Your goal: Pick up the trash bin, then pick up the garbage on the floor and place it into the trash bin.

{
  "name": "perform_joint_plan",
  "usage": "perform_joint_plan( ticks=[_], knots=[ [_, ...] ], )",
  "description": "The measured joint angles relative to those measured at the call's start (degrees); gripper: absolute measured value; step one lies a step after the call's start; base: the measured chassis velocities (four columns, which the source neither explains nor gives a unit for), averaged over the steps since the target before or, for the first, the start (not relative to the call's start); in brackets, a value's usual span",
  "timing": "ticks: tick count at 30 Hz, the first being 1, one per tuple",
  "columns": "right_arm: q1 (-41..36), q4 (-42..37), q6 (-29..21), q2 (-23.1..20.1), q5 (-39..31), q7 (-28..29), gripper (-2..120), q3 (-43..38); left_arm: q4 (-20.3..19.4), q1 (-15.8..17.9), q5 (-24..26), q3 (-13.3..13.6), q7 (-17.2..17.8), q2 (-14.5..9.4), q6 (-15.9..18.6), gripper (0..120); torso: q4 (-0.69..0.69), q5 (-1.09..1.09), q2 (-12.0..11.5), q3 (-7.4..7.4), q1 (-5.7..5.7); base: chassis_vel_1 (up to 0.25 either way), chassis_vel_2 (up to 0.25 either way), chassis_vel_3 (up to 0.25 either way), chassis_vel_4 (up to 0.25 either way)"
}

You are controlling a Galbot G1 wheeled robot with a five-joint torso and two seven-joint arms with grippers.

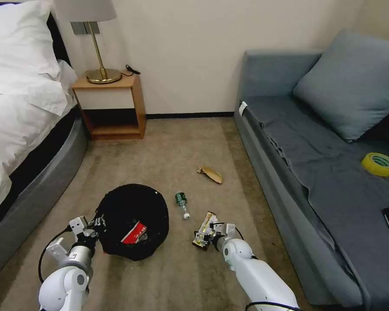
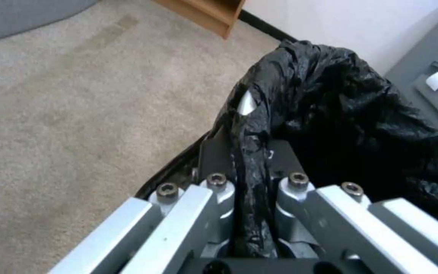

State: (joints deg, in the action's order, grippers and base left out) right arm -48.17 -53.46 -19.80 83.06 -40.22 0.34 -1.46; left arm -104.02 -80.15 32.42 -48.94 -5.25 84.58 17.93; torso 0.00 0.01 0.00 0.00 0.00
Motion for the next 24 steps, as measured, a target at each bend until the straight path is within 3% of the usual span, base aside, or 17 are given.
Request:
perform_joint_plan(
  ticks=[13, 20, 24],
  knots=[
    [0.2, 1.6, 0.7, 0.8, 3.2, 0.0, 98, 0.7, 0.7, 0.0, 0.0, -0.4, -0.2, -0.1, -0.2, 5, 0.0, -0.01, 0.0, 0.0, -0.01, 0.0, 0.0, 0.0, 0.0],
    [0.4, 2.3, 0.7, 1.2, 4.4, 0.2, 77, 0.7, 1.1, 0.0, -0.1, -0.4, -0.3, 0.0, -0.4, 5, -0.05, -0.06, 0.0, -0.01, -0.01, 0.0, 0.0, 0.0, 0.0],
    [0.5, 3.0, 0.8, 1.3, 5.3, 0.1, 58, 0.8, 1.3, -0.1, -0.1, -0.6, -0.5, 0.0, -0.5, 5, -0.06, -0.06, 0.0, -0.01, -0.01, 0.0, 0.0, 0.0, 0.0]
  ],
)
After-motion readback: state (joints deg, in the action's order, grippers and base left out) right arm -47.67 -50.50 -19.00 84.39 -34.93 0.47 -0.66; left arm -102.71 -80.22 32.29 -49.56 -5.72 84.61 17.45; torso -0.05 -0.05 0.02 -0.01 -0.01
